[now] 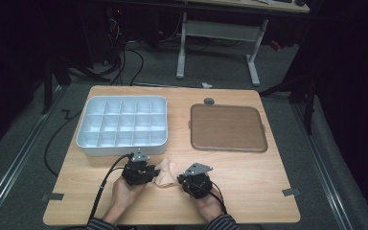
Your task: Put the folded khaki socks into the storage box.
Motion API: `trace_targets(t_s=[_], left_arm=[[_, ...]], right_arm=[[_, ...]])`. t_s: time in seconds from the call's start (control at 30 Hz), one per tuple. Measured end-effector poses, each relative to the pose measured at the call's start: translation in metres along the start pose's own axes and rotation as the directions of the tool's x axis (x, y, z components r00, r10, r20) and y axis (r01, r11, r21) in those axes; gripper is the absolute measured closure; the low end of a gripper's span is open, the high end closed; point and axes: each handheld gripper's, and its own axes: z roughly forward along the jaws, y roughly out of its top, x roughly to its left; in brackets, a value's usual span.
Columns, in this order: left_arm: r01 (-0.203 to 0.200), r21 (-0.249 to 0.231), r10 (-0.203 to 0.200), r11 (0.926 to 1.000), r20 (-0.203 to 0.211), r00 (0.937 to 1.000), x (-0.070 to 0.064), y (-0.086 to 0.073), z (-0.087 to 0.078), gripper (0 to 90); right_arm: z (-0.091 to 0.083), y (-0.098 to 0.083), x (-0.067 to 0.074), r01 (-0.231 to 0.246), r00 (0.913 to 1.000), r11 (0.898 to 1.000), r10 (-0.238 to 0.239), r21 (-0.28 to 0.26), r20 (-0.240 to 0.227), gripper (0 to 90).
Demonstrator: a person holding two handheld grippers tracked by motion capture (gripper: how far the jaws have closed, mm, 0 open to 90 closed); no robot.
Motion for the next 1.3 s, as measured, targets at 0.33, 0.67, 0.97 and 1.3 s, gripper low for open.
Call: trace_targets(t_s=[0.33,0.67,0.97,1.3], left_arm=[[0.064,0.001,-0.064,0.998,0.097,0.9933,0.007,0.002,-0.006,83.5],[0.072,-0.058,-0.063,0.9957,0.156,0.9857,0.01,0.005,-0.025,83.7],[0.08,-0.093,-0.062,0.9925,0.176,0.9824,0.013,0.005,-0.033,83.7],[0.109,-0.126,-0.081,0.986,0.21,0.9742,0.016,0.007,-0.038,83.8]], right_arm=[[0.0,0.001,0.001,0.002,1.0,1.0,-0.003,0.005,0.007,83.5],[0.003,0.005,0.004,0.025,0.9996,1.0,-0.026,0.018,0.014,83.5],[0.009,0.011,0.008,0.032,0.9995,0.999,-0.032,0.023,0.007,83.6],[0.014,0.015,0.01,0.033,0.9995,0.999,-0.032,0.017,-0.003,83.5]])
